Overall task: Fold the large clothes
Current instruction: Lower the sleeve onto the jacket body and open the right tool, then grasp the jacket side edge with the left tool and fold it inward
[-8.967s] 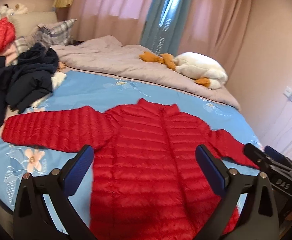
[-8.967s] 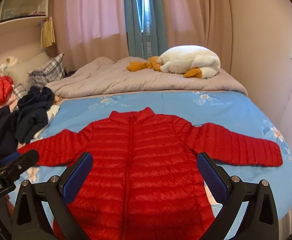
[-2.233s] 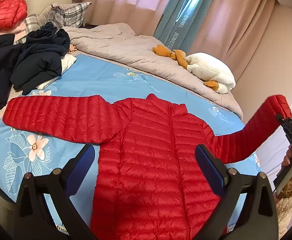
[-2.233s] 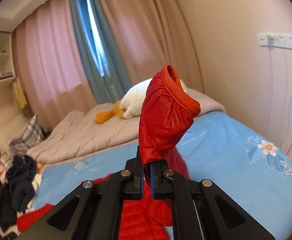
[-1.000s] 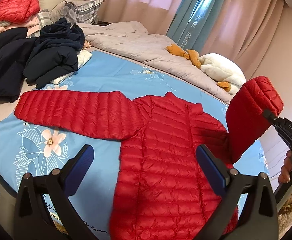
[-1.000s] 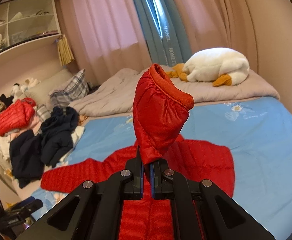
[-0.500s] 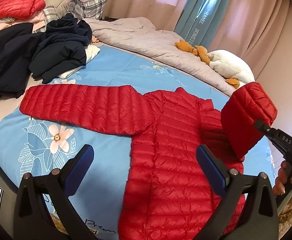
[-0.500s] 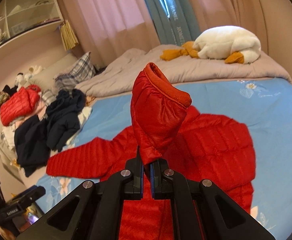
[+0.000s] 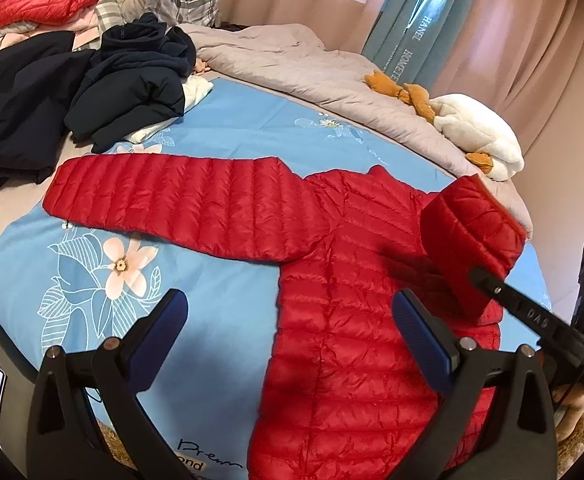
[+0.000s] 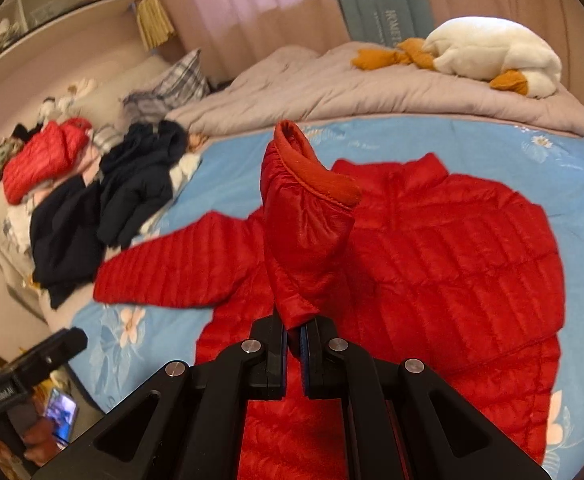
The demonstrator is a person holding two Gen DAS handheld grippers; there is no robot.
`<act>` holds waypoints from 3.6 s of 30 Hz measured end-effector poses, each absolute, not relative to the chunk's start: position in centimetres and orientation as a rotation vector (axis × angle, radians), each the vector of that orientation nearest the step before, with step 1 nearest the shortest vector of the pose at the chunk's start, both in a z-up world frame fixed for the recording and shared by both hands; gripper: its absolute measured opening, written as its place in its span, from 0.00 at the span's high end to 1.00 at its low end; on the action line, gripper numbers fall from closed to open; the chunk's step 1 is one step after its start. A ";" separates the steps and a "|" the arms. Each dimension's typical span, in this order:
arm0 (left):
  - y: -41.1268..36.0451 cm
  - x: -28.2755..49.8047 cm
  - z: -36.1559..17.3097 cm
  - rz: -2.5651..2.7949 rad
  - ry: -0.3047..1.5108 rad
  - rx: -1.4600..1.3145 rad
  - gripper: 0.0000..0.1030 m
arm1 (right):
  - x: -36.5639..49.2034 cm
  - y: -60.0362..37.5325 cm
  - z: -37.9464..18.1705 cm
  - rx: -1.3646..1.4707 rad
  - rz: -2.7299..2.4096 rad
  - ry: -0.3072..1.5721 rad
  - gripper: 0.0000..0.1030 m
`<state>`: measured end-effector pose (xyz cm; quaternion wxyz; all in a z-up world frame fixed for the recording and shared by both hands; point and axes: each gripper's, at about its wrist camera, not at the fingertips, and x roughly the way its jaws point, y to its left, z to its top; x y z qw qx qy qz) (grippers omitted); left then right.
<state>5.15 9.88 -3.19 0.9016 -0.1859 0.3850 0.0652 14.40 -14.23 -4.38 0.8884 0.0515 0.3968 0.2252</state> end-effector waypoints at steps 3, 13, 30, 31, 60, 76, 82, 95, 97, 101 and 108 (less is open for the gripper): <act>10.1 5.2 -3.5 0.138 0.803 -0.386 0.01 | 14.4 -13.6 -5.1 0.090 0.477 0.852 0.94; 10.3 5.9 -4.8 0.131 0.830 -0.386 0.01 | 14.6 -12.9 -7.1 0.078 0.467 0.938 0.89; 5.3 12.4 -10.7 -0.181 0.931 -0.463 0.02 | 11.4 -19.2 -5.8 0.152 0.235 0.857 0.51; 4.9 12.9 -11.2 -0.196 0.939 -0.461 0.04 | 11.0 -19.9 -5.8 0.163 0.212 0.848 0.50; 3.6 21.8 -6.0 -0.094 0.783 -0.393 0.91 | 7.6 -28.4 -7.0 0.328 0.007 0.790 0.47; 5.8 24.3 -13.2 0.028 0.981 -0.307 0.90 | 8.3 -28.7 -7.9 0.292 -0.052 0.813 0.47; 5.9 24.4 -14.2 0.046 1.019 -0.304 0.87 | 8.6 -28.7 -8.2 0.293 -0.055 0.829 0.47; 6.1 24.0 -14.9 0.076 1.059 -0.322 0.74 | 8.4 -28.4 -8.1 0.256 -0.084 0.833 0.47; 6.3 23.6 -14.6 0.076 1.060 -0.325 0.67 | 8.4 -28.3 -8.0 0.253 -0.082 0.828 0.47; 6.8 21.9 -12.8 0.086 1.034 -0.309 0.51 | 8.3 -27.8 -7.6 0.245 -0.075 0.819 0.47; 8.8 17.8 -7.9 0.078 0.912 -0.337 0.20 | 7.8 -26.6 -6.5 0.220 -0.058 0.792 0.47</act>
